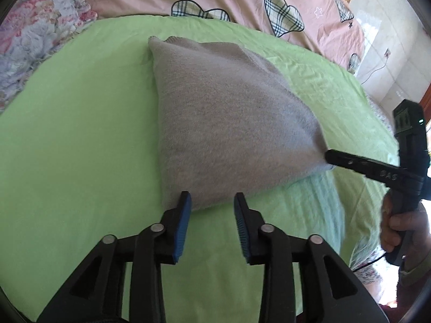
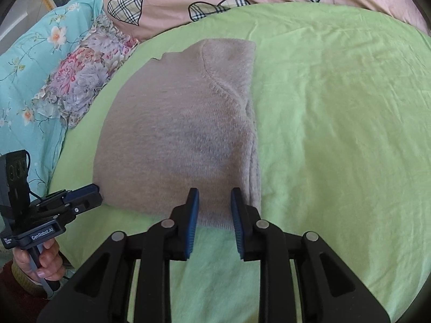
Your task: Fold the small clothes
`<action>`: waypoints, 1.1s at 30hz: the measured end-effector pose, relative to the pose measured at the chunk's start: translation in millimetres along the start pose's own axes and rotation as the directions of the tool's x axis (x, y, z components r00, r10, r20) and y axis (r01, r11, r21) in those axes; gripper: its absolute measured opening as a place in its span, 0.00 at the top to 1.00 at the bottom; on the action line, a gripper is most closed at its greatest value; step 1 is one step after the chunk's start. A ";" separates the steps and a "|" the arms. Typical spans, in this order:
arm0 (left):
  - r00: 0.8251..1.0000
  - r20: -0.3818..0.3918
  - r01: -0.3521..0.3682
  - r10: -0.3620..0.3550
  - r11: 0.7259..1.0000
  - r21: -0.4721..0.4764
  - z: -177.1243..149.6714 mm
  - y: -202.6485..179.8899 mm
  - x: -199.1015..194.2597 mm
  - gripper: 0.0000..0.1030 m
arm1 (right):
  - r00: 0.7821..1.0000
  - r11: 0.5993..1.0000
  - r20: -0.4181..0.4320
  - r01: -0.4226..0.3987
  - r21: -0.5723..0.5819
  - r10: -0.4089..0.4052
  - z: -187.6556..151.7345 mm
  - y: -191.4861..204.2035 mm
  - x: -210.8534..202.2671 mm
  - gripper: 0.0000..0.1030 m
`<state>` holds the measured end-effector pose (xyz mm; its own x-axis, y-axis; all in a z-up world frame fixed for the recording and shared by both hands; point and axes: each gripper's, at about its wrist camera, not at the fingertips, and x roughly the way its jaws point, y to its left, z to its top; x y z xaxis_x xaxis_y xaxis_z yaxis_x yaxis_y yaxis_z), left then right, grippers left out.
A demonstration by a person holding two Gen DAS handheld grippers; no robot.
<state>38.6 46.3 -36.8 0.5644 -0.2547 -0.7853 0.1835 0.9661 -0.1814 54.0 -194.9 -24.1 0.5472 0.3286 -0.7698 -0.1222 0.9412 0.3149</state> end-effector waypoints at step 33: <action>0.930 0.068 -0.365 0.363 0.930 0.036 -29.0 -3.4 -46.8 0.08 | 0.995 0.982 0.042 0.097 -0.160 -0.092 -54.8 57.0 -36.8 0.15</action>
<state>-11.8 56.1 -16.6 0.6455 0.1107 -0.7557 -0.0068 0.9902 0.1392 -18.5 -149.1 -8.3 0.5903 0.2374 -0.7715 -0.1993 0.9690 0.1456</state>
